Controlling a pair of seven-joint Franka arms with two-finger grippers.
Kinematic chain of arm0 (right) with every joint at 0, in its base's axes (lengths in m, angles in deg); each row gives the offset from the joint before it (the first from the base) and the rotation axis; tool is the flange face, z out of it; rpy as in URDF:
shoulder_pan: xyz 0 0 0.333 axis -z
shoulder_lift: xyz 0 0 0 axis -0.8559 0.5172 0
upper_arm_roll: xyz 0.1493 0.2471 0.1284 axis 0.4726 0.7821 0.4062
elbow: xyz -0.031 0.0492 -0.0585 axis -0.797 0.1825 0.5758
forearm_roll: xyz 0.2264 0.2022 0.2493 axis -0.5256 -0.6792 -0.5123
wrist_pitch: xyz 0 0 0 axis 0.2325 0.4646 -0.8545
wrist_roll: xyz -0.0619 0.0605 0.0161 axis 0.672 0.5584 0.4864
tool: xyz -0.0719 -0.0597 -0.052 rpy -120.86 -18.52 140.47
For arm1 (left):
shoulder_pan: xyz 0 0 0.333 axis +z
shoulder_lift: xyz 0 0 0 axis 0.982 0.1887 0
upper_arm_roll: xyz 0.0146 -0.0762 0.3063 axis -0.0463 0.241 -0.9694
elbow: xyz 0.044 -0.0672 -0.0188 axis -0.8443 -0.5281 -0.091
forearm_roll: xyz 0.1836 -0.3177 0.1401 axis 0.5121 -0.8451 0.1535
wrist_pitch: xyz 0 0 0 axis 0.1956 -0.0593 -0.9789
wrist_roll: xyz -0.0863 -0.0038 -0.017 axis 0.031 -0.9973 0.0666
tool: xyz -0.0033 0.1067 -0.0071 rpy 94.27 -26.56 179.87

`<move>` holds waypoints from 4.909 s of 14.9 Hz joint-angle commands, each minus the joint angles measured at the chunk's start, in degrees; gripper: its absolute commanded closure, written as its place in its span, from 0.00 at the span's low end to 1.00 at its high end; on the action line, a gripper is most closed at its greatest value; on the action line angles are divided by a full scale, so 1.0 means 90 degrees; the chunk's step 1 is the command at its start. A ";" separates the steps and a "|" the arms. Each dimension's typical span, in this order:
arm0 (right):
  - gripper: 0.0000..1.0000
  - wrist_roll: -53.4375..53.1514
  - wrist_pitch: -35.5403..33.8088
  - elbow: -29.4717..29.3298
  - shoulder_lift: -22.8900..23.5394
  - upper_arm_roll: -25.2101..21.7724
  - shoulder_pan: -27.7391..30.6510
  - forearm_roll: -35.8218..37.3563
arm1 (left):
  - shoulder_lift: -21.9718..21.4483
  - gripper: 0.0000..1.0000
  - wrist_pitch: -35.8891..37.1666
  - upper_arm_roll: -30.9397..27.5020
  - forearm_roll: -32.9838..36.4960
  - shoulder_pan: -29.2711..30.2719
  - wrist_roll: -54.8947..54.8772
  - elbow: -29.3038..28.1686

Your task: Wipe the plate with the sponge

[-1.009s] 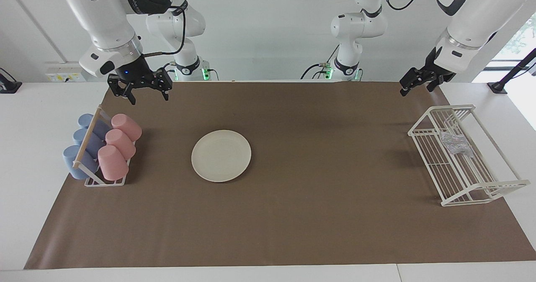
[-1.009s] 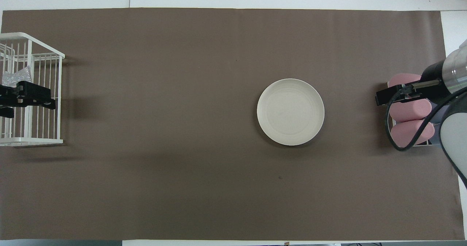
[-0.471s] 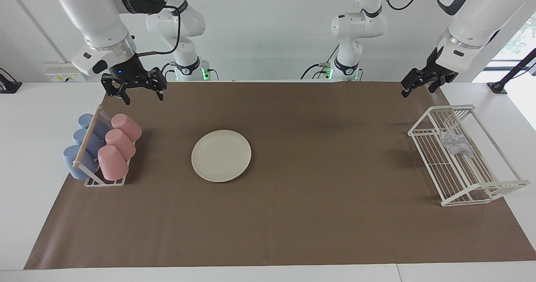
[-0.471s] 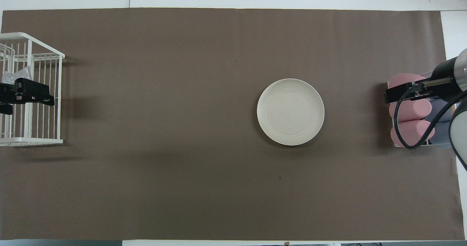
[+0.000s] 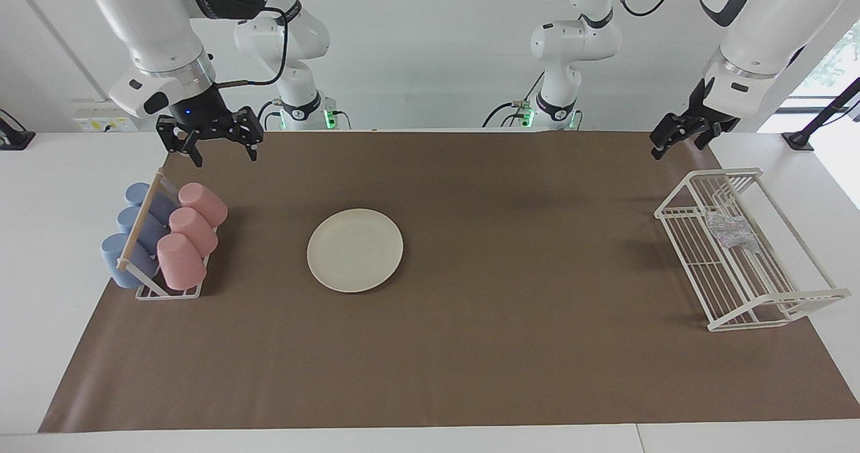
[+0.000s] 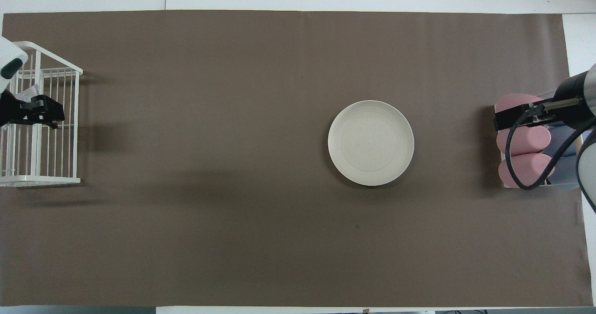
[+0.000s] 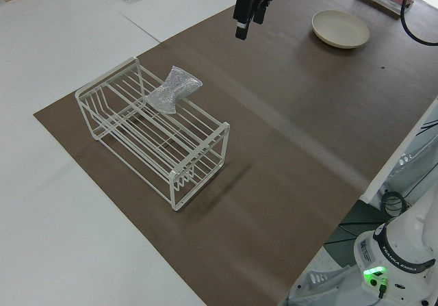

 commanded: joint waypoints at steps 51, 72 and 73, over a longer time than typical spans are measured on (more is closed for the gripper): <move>0.00 -1.5737 0.2760 0.0099 0.0797 0.0307 -0.4277 -0.1541 | -0.1425 1.00 -0.0670 -0.0066 -1.0747 0.0587 -0.3735 -0.4397; 0.73 -1.4450 0.4540 0.1476 0.0670 0.0308 -0.4834 -0.1414 | -0.1406 1.00 0.0023 -0.0095 -1.1139 0.0625 -0.4510 -0.4916; 1.00 -1.4410 0.4550 0.1467 0.0680 0.0317 -0.4824 -0.1414 | -0.1406 1.00 0.0023 -0.0095 -1.1129 0.0625 -0.4510 -0.4916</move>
